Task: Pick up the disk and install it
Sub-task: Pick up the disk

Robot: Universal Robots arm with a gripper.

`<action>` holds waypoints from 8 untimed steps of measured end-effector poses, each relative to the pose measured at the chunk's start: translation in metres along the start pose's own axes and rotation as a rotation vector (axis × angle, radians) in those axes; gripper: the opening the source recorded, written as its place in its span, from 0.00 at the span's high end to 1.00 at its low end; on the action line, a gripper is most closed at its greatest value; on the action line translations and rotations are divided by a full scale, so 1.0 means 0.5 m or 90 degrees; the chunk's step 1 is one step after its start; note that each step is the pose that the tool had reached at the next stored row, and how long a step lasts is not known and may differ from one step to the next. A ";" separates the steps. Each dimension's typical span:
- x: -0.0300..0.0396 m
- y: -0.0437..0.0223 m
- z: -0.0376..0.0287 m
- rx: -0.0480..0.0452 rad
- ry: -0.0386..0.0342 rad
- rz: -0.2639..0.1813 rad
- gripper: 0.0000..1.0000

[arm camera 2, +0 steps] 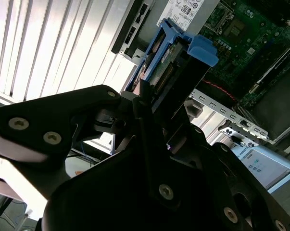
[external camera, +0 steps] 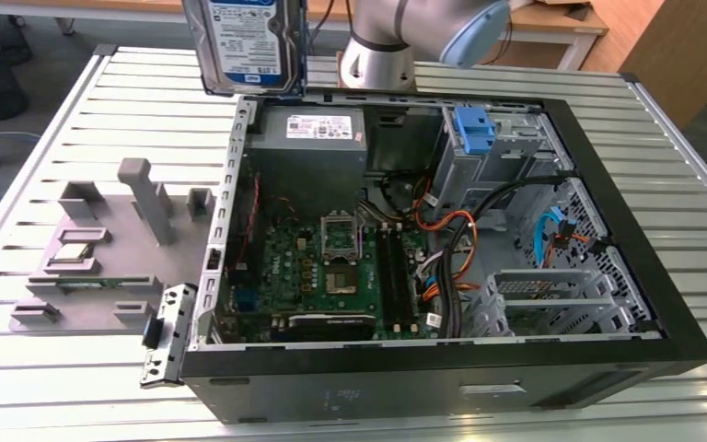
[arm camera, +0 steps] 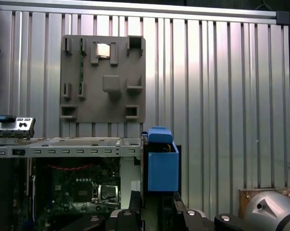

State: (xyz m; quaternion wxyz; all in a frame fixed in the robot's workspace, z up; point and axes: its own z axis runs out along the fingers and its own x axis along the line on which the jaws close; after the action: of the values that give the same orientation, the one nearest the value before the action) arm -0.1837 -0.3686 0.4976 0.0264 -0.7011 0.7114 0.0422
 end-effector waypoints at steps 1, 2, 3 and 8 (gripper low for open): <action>0.000 -0.006 0.000 -0.0001 0.0001 0.000 0.65; 0.000 -0.013 0.000 -0.0002 0.0000 0.000 0.65; 0.000 -0.019 0.000 -0.0003 0.0000 0.000 0.65; -0.001 -0.050 -0.001 -0.0008 0.0000 0.000 0.65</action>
State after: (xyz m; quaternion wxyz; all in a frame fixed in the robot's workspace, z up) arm -0.1588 -0.3686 0.4975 0.0259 -0.7010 0.7114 0.0426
